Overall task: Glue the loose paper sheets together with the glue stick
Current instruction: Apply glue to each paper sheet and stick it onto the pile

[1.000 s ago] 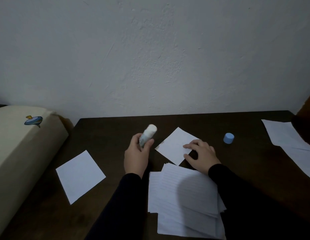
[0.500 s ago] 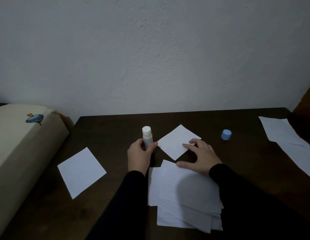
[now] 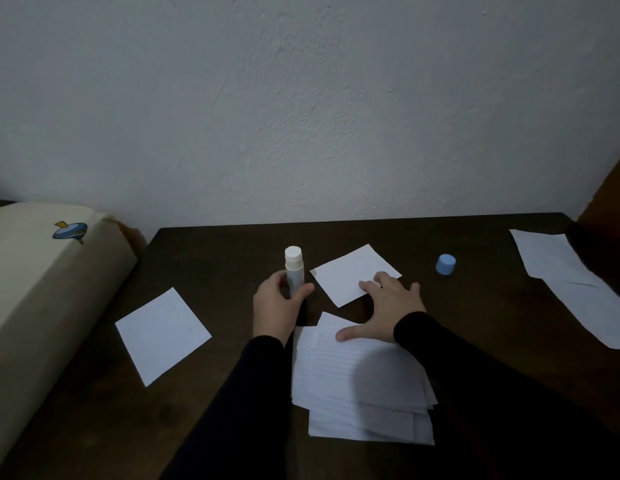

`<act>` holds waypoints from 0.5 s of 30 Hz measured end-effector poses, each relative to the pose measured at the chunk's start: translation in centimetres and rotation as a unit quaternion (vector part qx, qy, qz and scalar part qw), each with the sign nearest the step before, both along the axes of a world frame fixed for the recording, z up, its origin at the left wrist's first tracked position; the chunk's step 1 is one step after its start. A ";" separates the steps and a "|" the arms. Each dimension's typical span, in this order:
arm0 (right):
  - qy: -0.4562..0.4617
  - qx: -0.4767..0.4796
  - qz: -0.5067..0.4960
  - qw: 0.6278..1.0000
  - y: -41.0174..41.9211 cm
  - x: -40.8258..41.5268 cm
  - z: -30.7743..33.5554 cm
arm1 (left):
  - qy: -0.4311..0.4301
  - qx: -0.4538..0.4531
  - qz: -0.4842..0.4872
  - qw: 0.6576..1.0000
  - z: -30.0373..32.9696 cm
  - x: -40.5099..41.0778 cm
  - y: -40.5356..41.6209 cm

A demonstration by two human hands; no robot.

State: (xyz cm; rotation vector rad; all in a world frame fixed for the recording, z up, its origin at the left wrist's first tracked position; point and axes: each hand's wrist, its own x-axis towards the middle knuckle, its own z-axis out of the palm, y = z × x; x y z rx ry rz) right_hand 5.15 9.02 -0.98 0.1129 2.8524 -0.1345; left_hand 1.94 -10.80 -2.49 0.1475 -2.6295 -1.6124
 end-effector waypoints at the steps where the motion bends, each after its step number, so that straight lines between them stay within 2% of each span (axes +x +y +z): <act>1: -0.004 0.006 0.000 1.000 -0.1 0.1 0.1 | -0.002 0.000 0.013 1.000 0.2 0.3 0.0; 3: 0.009 0.006 -0.007 1.000 0.0 0.4 0.2 | 0.017 0.008 0.062 0.998 1.1 1.2 0.1; 5: 0.045 -0.012 -0.020 0.999 0.5 1.1 0.1 | 0.075 0.021 0.089 0.993 2.0 2.5 0.5; 7: 0.072 -0.022 -0.026 0.997 1.1 2.0 -0.4 | 0.130 0.005 0.028 0.991 2.7 3.9 1.6; 9: 0.086 -0.021 -0.029 0.996 1.9 3.0 -0.8 | 0.148 -0.071 -0.086 0.983 2.7 4.8 3.7; 11: 0.087 -0.018 -0.035 0.995 2.8 3.7 -1.0 | 0.141 -0.161 -0.151 0.965 2.1 4.8 6.1; 13: 0.081 -0.023 -0.052 0.995 4.0 4.4 -0.7 | 0.130 -0.238 -0.147 0.951 1.6 4.3 8.2; 15: 0.086 -0.056 -0.075 0.992 5.5 5.1 -0.4 | 0.081 -0.304 -0.132 0.940 1.4 3.6 9.7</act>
